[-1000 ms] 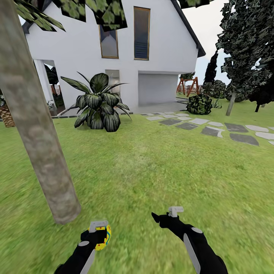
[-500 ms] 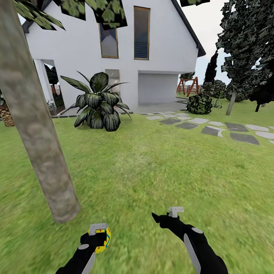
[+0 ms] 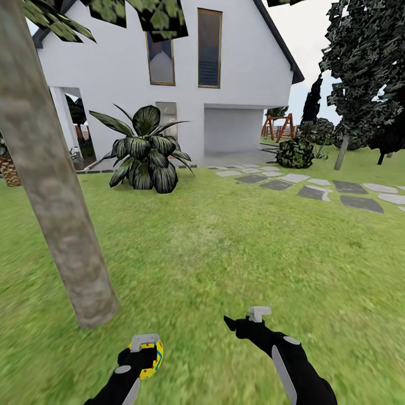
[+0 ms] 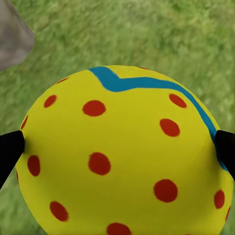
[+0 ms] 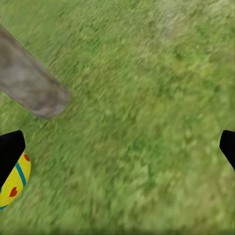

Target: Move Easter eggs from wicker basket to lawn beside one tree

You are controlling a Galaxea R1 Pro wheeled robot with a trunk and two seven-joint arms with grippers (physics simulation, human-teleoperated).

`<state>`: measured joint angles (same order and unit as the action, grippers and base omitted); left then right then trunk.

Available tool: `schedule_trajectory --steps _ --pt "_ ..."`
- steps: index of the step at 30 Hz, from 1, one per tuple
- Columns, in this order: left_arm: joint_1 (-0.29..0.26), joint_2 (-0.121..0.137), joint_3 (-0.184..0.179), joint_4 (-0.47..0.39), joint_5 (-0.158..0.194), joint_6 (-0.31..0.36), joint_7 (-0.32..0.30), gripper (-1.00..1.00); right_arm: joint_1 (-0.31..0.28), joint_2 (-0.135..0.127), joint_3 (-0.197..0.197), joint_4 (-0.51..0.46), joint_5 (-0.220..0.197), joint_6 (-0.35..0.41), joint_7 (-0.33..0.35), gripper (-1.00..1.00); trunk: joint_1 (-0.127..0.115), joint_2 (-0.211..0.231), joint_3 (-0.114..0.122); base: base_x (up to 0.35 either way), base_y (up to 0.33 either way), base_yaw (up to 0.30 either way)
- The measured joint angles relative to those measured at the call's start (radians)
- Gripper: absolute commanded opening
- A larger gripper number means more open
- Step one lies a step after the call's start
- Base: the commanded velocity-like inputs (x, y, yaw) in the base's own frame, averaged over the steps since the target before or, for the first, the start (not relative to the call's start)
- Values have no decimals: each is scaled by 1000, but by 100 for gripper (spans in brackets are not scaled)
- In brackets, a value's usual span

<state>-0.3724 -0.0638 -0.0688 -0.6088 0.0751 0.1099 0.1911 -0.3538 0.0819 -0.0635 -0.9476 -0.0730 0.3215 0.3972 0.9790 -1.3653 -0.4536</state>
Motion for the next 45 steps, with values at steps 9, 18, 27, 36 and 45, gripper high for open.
schedule_trajectory --steps 9,18,27,36,45 --pt "0 0 1 21 1 -7 0 -100 0 0 0 1 0 1 0 100 35 -63 -28 0 0 0" --pt "0 0 1 24 0 -18 1 -100 0 0 0 2 0 1 0 100 69 -126 -56 0 0 0" --pt "0 0 2 25 -1 -29 1 -100 0 0 0 2 0 1 0 100 104 -189 -85 0 0 0" --pt "0 0 1 36 1 -31 1 -100 0 0 1 2 0 1 0 100 138 -252 -113 0 0 0" --pt "0 0 2 37 3 -31 1 -100 0 0 2 2 0 1 0 100 173 -315 -141 0 0 0"
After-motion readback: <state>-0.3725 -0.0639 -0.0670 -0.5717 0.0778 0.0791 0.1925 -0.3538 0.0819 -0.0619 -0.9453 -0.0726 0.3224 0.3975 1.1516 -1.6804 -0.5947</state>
